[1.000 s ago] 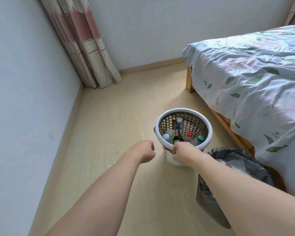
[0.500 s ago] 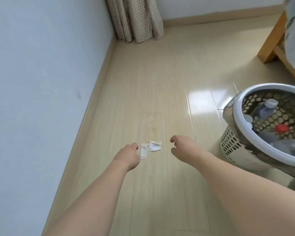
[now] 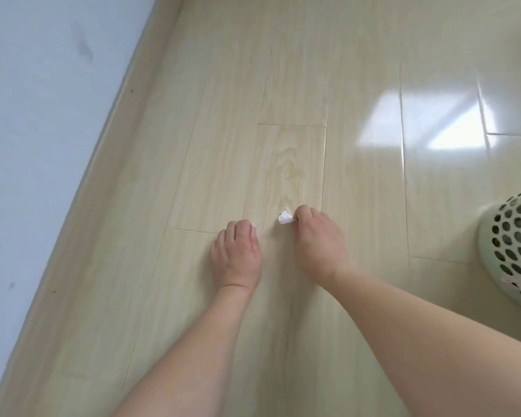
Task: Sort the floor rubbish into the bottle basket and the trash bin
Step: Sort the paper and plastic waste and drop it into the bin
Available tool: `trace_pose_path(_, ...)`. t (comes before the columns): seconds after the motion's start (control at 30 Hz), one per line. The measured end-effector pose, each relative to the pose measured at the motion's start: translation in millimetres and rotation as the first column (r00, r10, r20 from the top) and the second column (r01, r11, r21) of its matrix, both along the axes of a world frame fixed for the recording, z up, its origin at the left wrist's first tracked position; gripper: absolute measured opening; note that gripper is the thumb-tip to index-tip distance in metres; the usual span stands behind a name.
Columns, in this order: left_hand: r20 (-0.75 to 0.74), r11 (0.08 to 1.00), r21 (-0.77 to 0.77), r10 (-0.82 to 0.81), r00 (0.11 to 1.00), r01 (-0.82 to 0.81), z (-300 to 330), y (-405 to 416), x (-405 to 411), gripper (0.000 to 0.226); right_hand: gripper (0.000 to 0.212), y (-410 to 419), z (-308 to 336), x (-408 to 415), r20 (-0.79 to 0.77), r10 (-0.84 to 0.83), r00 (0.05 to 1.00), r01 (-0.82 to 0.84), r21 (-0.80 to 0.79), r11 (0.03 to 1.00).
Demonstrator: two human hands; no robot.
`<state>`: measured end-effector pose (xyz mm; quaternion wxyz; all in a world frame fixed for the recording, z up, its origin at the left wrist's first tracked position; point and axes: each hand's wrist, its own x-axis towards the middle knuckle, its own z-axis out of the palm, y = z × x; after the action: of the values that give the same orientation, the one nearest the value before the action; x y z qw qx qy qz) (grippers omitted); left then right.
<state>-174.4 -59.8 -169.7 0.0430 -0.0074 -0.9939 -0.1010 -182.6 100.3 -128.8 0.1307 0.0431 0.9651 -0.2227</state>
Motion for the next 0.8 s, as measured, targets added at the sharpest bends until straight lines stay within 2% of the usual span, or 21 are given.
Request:
trace_pose_path(0.07, 0.029, 1.0, 0.029, 0.003, 1.0, -0.003, 2.6, -3.4, 0.0, 0.026, 0.006, -0.9, 3.9, 10.0, 0.146, 0.017, 0.989, -0.012, -0.033, 0.999)
trace_pose_path(0.13, 0.091, 1.0, 0.019, -0.007, 0.996, 0.005, 11.9, 1.8, -2.9, 0.024, 0.01, 15.3, 16.4, 25.2, 0.313, 0.016, 0.95, 0.008, -0.073, 0.997)
trace_pose_path(0.2, 0.286, 0.995, 0.014, 0.086, 0.954, -0.094, 21.0, 5.3, -10.4, 0.018, 0.015, 38.7, 30.3, 44.6, 0.408, -0.016, 0.913, 0.054, -0.082, 0.995)
trace_pose_path(0.27, 0.516, 0.99, -0.018, 0.132, 0.846, -0.143, 38.7, 18.3, -5.8, 0.021, 0.015, 72.8, 56.3, 74.2, 0.46, -0.086, 0.884, 0.138, -0.079, 0.987)
trace_pose_path(0.3, 0.607, 0.997, -0.022, 0.068, 0.792, -0.069, 51.8, 30.4, 4.2, 0.021, 0.019, 93.2, 75.2, 91.2, 0.483, -0.131, 0.866, 0.192, -0.079, 0.978)
trace_pose_path(0.37, 0.68, 0.993, 0.042, -0.107, 0.725, 0.107, 88.2, 65.0, 34.7, 0.016, 0.031, 131.7, 120.5, 126.5, 0.53, -0.206, 0.823, 0.281, -0.064, 0.958)
trace_pose_path(0.43, 0.704, 0.962, 0.154, -0.268, 0.658, 0.226, 127.0, 105.0, 70.6, 0.01, 0.031, 165.4, 161.6, 164.1, 0.544, -0.259, 0.798, 0.315, -0.01, 0.949)
trace_pose_path(0.5, 0.688, 0.913, 0.255, -0.403, 0.603, 0.319, 173.7, 153.1, 109.2, 0.009, 0.027, 198.1, 202.5, 207.4, 0.481, -0.34, 0.808, 0.371, 0.033, 0.928)
trace_pose_path(0.63, 0.579, 0.822, 0.417, -0.569, 0.584, 0.387, 250.1, 242.2, 161.7, 0.018, 0.037, 246.4, 262.1, 269.0, 0.413, -0.456, 0.788, 0.468, 0.079, 0.88)
trace_pose_path(0.77, 0.472, 0.735, 0.495, -0.676, 0.567, 0.464, 312.0, 324.3, 206.4, 0.021, 0.014, 298.8, 296.0, 323.5, 0.339, -0.561, 0.756, 0.546, 0.147, 0.825)
trace_pose_path(0.8, 0.454, 0.712, 0.505, -0.7, 0.551, 0.488, 322.8, 342.8, 218.4, 0.018, 0.015, 310.8, 301.6, 338.0, 0.317, -0.586, 0.745, 0.567, 0.162, 0.808)
